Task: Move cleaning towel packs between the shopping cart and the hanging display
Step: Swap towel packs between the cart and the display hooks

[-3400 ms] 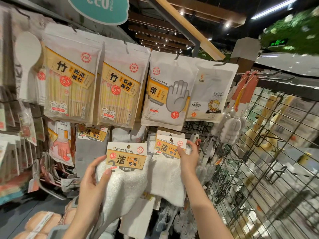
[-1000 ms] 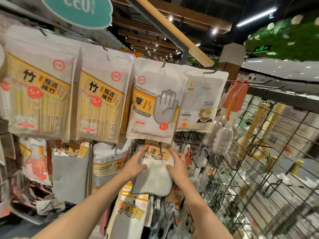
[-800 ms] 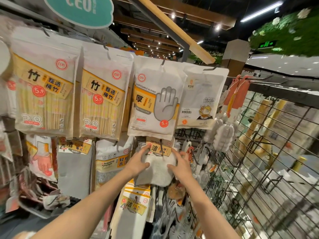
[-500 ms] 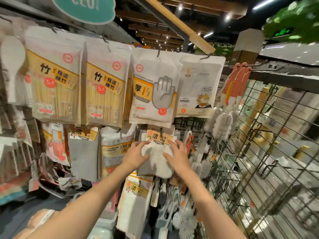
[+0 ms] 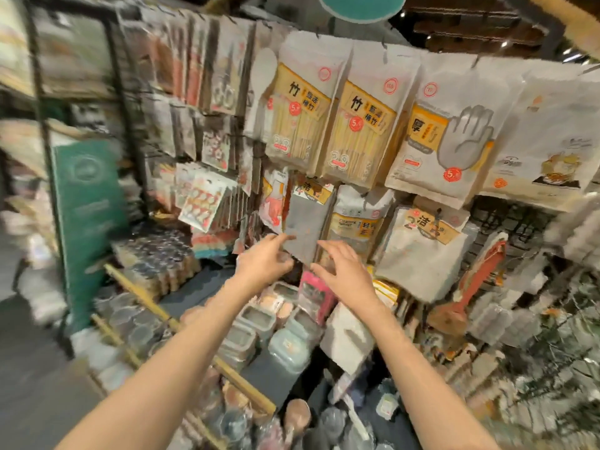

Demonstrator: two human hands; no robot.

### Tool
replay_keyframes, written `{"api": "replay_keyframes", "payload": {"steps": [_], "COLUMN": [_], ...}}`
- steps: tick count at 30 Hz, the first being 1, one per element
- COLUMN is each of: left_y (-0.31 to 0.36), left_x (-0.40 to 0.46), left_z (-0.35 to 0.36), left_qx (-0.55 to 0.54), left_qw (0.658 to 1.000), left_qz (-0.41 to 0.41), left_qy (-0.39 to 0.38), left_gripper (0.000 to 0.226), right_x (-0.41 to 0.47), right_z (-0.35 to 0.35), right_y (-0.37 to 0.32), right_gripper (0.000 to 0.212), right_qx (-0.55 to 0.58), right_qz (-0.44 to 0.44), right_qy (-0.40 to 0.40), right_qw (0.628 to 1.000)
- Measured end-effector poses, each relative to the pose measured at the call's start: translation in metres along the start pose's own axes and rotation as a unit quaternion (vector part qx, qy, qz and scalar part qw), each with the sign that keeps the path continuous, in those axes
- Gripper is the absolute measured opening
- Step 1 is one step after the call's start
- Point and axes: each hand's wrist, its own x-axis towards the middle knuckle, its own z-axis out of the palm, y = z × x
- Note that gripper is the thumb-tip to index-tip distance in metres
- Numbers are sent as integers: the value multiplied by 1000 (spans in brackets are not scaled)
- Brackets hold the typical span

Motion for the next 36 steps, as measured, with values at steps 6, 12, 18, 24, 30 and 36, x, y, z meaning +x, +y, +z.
{"api": "replay_keyframes", "payload": {"steps": [6,12,18,24,30,36], "left_y": [-98,-189,-278,-370,-447,-506], "left_x": [-78,-158,-247,-326,-387,-449], "left_z": [-55,-119,-175,-225,-257,-273], "left_qx": [36,51,82,78,64,40], "left_qw": [992,966,923,882,848,817], "left_qz": [-104,-220,-328,-412,-470,-511], "left_qy": [62,125,184,216,235,264], "left_gripper": [54,54,58,58,61,60], "right_x": [19,30,23,17,6,-16], "right_z": [62,117,181,241,301,351], "right_y": [-112,-241,-372,-502,-602,-685], "right_gripper": [58,59,58,57,62,63], "right_qx": [9,43,90,119,121,129], "right_qz": [-149,-276,-378,-455,-492,-528], "right_qy": [-73,-101,-152,-177,-200,-247], "right_qw": [986,955,909,865,839,802]}}
